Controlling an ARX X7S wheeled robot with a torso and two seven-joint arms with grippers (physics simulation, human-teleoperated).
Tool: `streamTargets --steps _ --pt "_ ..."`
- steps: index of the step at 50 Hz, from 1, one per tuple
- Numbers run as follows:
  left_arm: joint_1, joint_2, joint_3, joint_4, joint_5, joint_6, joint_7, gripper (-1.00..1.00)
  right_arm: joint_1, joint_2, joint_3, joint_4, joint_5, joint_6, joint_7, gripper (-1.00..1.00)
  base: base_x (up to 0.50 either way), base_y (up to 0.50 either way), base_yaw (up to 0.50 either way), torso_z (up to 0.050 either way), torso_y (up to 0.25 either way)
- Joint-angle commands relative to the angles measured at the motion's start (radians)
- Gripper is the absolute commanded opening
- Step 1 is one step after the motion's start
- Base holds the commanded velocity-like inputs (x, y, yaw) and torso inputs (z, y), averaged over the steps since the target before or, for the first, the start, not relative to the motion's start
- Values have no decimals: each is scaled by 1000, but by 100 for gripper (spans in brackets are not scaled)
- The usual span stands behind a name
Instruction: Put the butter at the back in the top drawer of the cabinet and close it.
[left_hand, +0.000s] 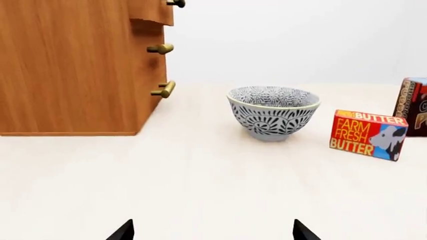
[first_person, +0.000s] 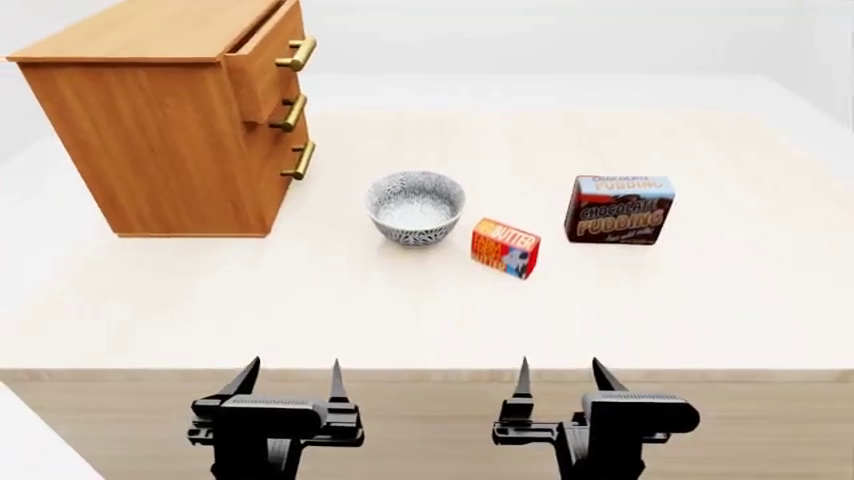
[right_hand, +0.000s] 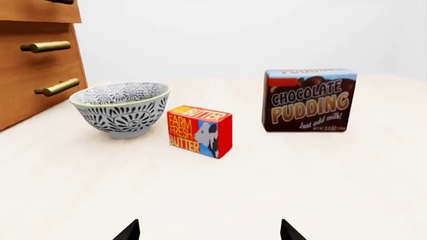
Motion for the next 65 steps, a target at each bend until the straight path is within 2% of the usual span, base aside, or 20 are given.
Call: streamTargets --steps 1,10,17,32,52,59,65 --pt "-5 -11 16 0 -10 -6 -22 100 1 14 -15 1 12 -3 16 100 0 0 0 50 0" --pt "-7 -19 25 -2 -23 -5 -34 100 1 24 -28 0 21 -5 29 100 0 4 0 50 0" --pt "-7 -26 32 1 -32 -6 -40 100 1 30 -34 -1 29 -7 39 100 61 416 0 50 0" --pt "-1 -44 47 28 -50 -30 -52 100 1 43 -45 -17 54 12 56 100 1 2 0 50 0" --pt "51 -115 34 400 -117 -273 -105 100 -52 131 -51 -454 113 325 100 100 0 0 0 50 0" --pt "58 -134 38 471 -133 -318 -119 100 -51 150 -63 -516 115 374 106 100 31 0 0 50 0" --pt "59 -143 40 503 -141 -334 -129 100 -59 158 -70 -546 114 378 110 100 438 0 0 50 0"
